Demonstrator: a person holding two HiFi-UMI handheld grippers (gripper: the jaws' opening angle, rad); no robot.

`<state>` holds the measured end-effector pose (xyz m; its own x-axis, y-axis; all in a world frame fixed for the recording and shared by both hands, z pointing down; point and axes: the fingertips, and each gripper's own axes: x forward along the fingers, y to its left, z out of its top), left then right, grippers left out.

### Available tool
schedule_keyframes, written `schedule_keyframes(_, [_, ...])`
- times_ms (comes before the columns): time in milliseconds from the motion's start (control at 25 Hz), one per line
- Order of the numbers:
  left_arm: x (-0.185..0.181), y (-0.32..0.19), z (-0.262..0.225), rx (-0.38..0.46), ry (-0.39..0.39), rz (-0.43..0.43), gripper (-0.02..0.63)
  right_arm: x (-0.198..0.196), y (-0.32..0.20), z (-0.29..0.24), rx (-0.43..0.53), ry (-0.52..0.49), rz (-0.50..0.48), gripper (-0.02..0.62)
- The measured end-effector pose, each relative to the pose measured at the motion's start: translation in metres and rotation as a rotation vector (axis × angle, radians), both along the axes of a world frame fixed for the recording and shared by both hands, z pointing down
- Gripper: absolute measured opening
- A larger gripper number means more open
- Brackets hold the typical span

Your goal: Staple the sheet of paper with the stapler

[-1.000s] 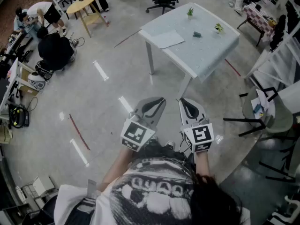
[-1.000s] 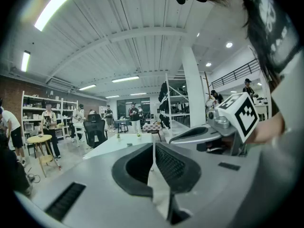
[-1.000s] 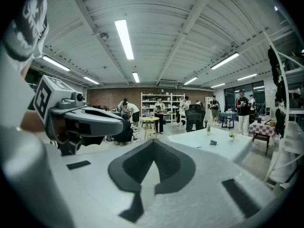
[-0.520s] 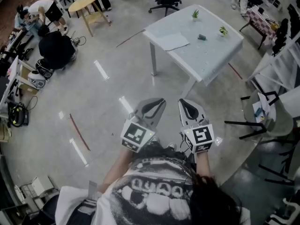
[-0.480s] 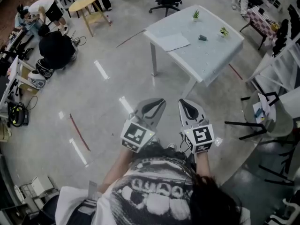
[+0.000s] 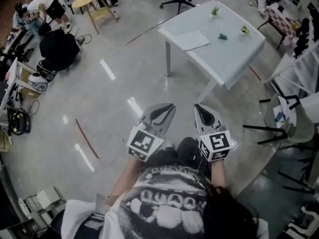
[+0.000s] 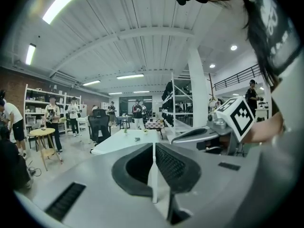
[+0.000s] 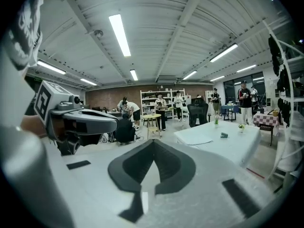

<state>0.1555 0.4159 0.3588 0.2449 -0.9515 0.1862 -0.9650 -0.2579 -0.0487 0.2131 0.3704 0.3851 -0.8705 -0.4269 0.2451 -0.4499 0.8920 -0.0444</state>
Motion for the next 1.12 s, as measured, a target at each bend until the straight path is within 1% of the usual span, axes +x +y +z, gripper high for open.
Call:
schedule_keyframes(280, [-0.019,-0.018,0.017,-0.013,0.051,-0.017,0.015,-0.014,-0.022,0.015,-0.010,0.061,-0.013,-0.003])
schedule_keyframes(400, [-0.032,-0.033,0.024,-0.031,0.054,-0.037,0.015,-0.027,-0.038,0.023,-0.029,0.062,-0.038,-0.002])
schedule_keyframes(480, [-0.040,-0.048,0.028,-0.039,0.054,-0.050,0.015,-0.037,-0.057,0.030,-0.039,0.061,-0.053,-0.002])
schedule_keyframes(600, [-0.060,-0.081,0.035,-0.050,0.056,-0.082,0.015,-0.057,-0.095,0.035,-0.034,0.065,-0.080,-0.002])
schedule_keyframes(680, [-0.076,-0.110,0.034,-0.051,0.050,-0.105,0.015,-0.071,-0.124,0.032,-0.015,0.072,-0.102,-0.002])
schedule_keyframes(800, [-0.094,-0.162,0.019,-0.026,0.022,-0.118,0.015,-0.084,-0.172,0.023,0.018,0.077,-0.116,-0.002])
schedule_keyframes(920, [-0.099,-0.209,0.010,-0.007,0.009,-0.125,0.015,-0.087,-0.219,0.023,0.018,0.078,-0.107,-0.002])
schedule_keyframes(1120, [-0.100,-0.259,0.018,-0.040,0.003,-0.115,0.015,-0.097,-0.273,0.030,0.002,0.083,-0.115,-0.002])
